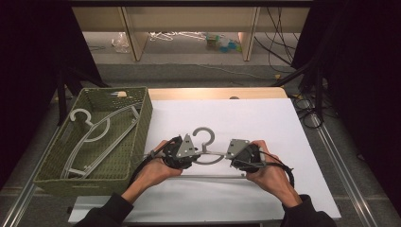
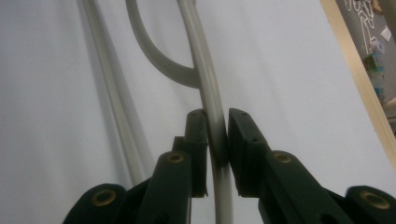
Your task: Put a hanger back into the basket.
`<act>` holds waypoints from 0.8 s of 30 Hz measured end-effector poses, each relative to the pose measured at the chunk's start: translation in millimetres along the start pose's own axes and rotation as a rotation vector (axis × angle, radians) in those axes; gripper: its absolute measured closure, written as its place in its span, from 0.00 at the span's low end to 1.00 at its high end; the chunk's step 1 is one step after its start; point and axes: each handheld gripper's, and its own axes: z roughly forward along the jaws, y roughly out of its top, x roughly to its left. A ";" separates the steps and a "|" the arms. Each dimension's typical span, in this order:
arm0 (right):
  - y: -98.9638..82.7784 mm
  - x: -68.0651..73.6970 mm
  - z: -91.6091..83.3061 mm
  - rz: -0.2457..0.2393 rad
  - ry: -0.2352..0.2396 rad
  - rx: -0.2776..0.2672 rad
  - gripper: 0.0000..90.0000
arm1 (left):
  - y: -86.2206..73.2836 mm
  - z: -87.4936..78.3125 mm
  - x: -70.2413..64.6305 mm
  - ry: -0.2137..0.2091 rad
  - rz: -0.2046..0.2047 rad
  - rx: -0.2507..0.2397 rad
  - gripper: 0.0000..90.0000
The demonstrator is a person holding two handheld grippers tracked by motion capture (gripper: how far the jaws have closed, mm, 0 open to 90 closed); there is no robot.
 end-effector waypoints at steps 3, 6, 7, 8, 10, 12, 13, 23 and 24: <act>0.2 -1.8 -1.5 0.072 -0.005 -0.049 0.72 | -0.2 -2.8 -0.4 -0.015 -0.022 -0.014 0.87; 0.0 -4.1 -5.6 0.139 -0.037 -0.087 0.58 | -0.2 -3.5 -0.5 -0.022 -0.049 -0.010 0.90; 0.0 -4.1 -5.6 0.139 -0.037 -0.087 0.58 | -0.2 -3.5 -0.5 -0.022 -0.049 -0.010 0.91; -0.1 -5.0 -6.9 0.166 -0.042 -0.101 0.56 | -0.1 -4.1 0.8 -0.023 -0.061 -0.007 0.91; -0.7 -6.9 -10.0 0.200 -0.040 -0.126 0.54 | -0.7 -5.9 3.4 -0.010 -0.081 -0.007 0.90; -1.6 -8.2 -12.6 0.206 -0.055 -0.156 0.50 | -2.5 -9.0 7.0 -0.002 -0.082 0.011 0.91; -1.6 -7.9 -14.2 0.222 -0.063 -0.169 0.48 | -3.5 -10.5 8.8 0.004 -0.092 0.014 0.91; -8.1 -4.7 -24.5 0.327 -0.085 -0.285 0.39 | -8.0 -22.4 26.8 0.025 -0.213 -0.009 0.90; -9.7 -3.2 -24.7 0.332 -0.076 -0.292 0.39 | -8.2 -25.0 28.7 0.025 -0.220 -0.014 0.90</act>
